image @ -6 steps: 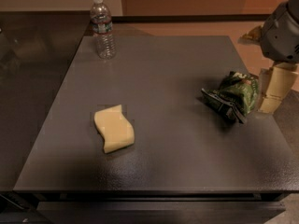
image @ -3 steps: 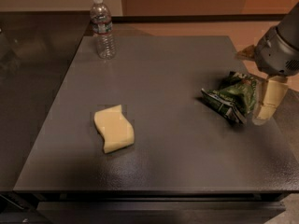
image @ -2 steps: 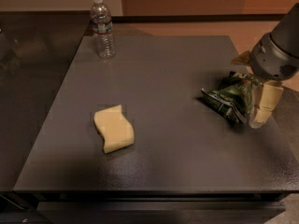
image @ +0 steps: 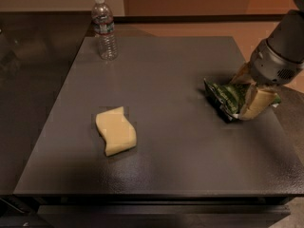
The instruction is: Move green jalapeno chip bag near sponge
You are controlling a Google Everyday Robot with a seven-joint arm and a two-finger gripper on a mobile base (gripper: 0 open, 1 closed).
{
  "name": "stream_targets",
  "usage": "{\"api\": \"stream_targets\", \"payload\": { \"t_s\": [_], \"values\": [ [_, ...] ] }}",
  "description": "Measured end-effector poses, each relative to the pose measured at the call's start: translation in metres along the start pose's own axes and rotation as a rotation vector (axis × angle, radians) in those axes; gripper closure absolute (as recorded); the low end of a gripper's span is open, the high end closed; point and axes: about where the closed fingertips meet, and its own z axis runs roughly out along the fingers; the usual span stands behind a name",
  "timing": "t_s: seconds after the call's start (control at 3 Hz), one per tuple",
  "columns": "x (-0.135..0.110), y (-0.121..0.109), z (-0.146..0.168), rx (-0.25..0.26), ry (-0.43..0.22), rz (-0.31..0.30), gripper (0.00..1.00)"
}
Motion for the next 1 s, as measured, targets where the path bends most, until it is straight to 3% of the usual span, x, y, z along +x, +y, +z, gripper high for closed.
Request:
{"api": "stream_targets", "payload": {
  "t_s": [0.67, 1.0],
  "values": [
    [-0.033, 0.001, -0.018, 0.016, -0.008, -0.034, 0.87],
    [-0.068, 0.008, -0.026, 0.012, -0.036, -0.053, 1.0]
  ]
}}
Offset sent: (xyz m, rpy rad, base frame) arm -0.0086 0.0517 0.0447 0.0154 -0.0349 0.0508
